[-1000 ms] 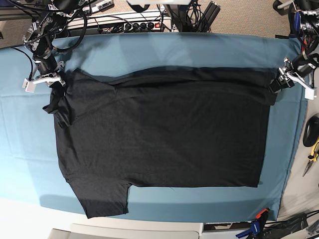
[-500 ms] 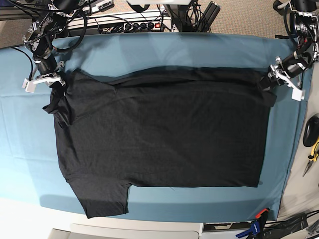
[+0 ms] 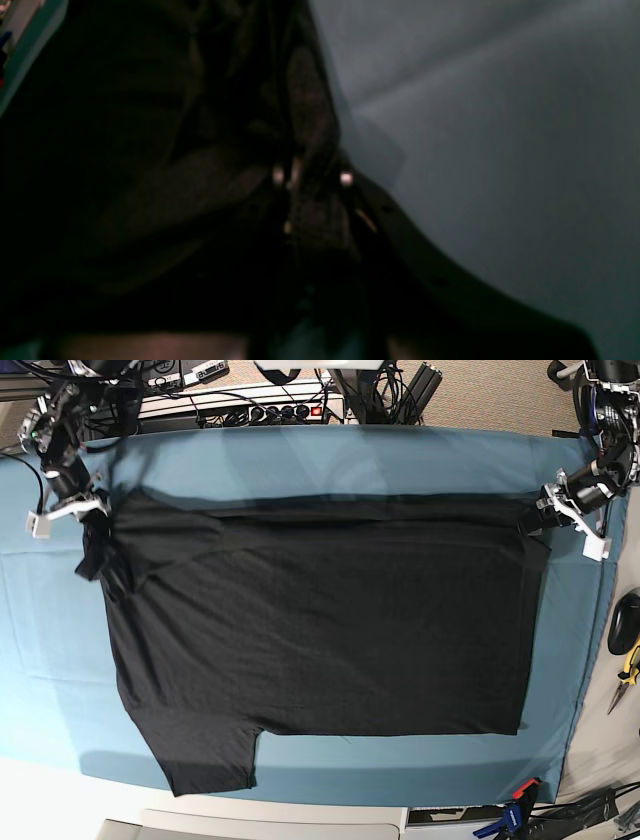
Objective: Fold the T-shirt properly
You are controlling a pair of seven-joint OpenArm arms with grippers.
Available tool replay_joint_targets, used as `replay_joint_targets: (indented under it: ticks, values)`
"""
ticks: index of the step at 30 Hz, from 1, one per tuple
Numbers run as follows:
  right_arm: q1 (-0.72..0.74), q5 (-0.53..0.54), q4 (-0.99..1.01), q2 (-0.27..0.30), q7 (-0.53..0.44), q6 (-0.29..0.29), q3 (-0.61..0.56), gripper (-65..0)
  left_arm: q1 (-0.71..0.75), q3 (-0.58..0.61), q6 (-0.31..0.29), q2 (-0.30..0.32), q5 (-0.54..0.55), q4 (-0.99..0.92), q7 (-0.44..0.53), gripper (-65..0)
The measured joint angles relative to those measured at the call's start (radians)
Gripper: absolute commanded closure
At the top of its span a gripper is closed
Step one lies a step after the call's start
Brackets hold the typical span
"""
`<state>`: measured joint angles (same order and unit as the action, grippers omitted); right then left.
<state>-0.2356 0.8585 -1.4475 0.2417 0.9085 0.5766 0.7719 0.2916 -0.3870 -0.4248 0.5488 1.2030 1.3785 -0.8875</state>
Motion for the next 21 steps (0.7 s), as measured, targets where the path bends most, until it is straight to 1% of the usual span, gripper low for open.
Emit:
replay_joint_targets:
  ticks: [6,7,9,15,18,21]
  values:
    - [-0.097,0.061,0.0,0.032,-0.001,0.001,0.0,0.0,0.111,0.0,0.002,0.0,-0.006,0.108,-0.005,0.0]
    - [-0.109,0.071,0.0,0.038,0.0,0.019,0.0,0.0,0.13,0.0,0.002,0.0,-0.009,0.129,-0.008,0.0]
    - [-0.133,0.091,-0.001,0.048,0.002,0.023,0.0,0.0,0.168,-0.008,0.002,0.0,-0.014,0.169,-0.014,0.0]
    - [-0.209,0.138,-0.001,0.091,0.016,0.031,-0.001,0.0,0.272,-0.116,0.008,0.0,-0.033,0.275,-0.034,0.0]
    - [-0.235,0.142,-0.001,0.115,0.023,0.039,-0.002,0.0,0.312,-0.171,0.007,0.0,-0.027,0.314,-0.034,0.0]
    - [-0.242,0.138,-0.001,0.135,0.032,0.039,-0.002,0.0,0.332,-0.185,0.005,0.0,-0.025,0.322,-0.039,0.0]
